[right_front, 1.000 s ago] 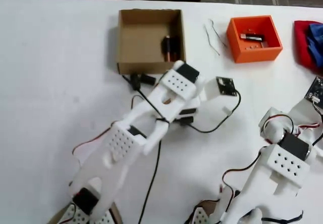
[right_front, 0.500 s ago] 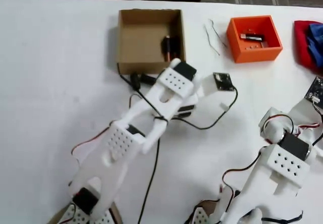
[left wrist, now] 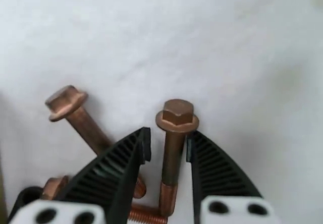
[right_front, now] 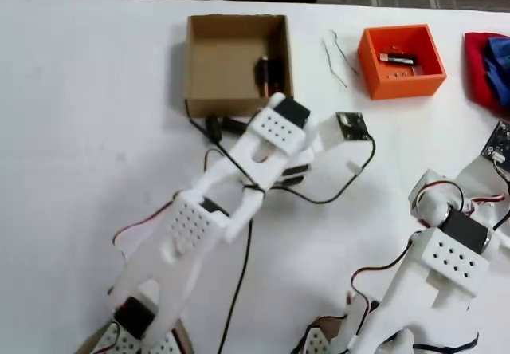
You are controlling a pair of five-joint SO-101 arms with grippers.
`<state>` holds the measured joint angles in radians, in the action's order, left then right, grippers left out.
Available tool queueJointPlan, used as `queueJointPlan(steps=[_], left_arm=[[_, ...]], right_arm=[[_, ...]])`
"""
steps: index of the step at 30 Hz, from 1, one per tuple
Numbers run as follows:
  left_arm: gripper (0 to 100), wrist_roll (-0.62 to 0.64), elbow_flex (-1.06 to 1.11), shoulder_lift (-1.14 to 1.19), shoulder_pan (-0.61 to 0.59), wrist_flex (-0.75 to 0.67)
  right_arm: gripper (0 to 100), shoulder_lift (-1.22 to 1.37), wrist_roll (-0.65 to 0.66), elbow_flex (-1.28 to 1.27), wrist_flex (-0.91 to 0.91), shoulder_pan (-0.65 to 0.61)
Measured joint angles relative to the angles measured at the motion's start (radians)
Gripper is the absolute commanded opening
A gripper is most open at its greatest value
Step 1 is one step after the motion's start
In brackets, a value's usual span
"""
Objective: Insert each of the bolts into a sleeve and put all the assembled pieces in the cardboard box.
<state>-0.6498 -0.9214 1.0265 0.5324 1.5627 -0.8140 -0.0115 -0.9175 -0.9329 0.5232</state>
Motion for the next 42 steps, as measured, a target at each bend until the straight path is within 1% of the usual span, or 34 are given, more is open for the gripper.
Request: queueJointPlan(steps=[1, 3, 7, 11, 13, 17, 22, 25, 29, 31, 34, 37, 40, 42], left_arm=[[2, 0.0, -0.003, 0.008, 0.0, 0.0], [3, 0.002, -0.006, 0.02, 0.008, 0.005], [3, 0.002, -0.037, 0.026, 0.009, 0.048], [3, 0.008, -0.144, 0.038, 0.009, 0.13], [3, 0.046, -0.244, 0.043, 0.0, 0.184], [3, 0.164, -0.443, 0.015, -0.018, 0.206], [3, 0.265, -0.454, -0.173, -0.087, 0.207], [3, 0.298, -0.381, -0.351, -0.158, 0.207], [3, 0.336, -0.199, -0.617, -0.258, 0.207], [3, 0.362, -0.089, -0.773, -0.293, 0.207], [3, 0.39, 0.086, -1.039, -0.305, 0.207], [3, 0.416, 0.258, -1.321, -0.313, 0.207], [3, 0.448, 0.423, -1.577, -0.37, 0.198], [3, 0.471, 0.526, -1.715, -0.402, 0.153]], right_arm=[[2.2, 0.0, 0.0, 0.0, 0.0, 0.0], [2.2, 0.0, 0.0, 0.0, 0.0, 0.0], [2.2, 0.0, 0.0, 0.0, 0.0, 0.0], [2.2, 0.0, 0.0, -0.018, 0.011, -0.009], [2.2, 0.002, 0.0, -0.028, 0.017, -0.031], [2.2, 0.0, -0.002, -0.02, 0.015, -0.051], [2.2, -0.078, -0.008, 0.077, -0.043, -0.068], [2.2, -0.149, 0.008, 0.144, -0.127, -0.103], [2.2, -0.253, 0.014, 0.19, -0.249, -0.213], [2.2, -0.304, 0.008, 0.193, -0.281, -0.273], [2.2, -0.364, 0.008, 0.193, -0.279, -0.325], [2.2, -0.39, 0.055, 0.193, -0.245, -0.397], [2.2, -0.39, 0.081, 0.193, -0.209, -0.485], [2.2, -0.384, 0.086, 0.193, -0.184, -0.555]])
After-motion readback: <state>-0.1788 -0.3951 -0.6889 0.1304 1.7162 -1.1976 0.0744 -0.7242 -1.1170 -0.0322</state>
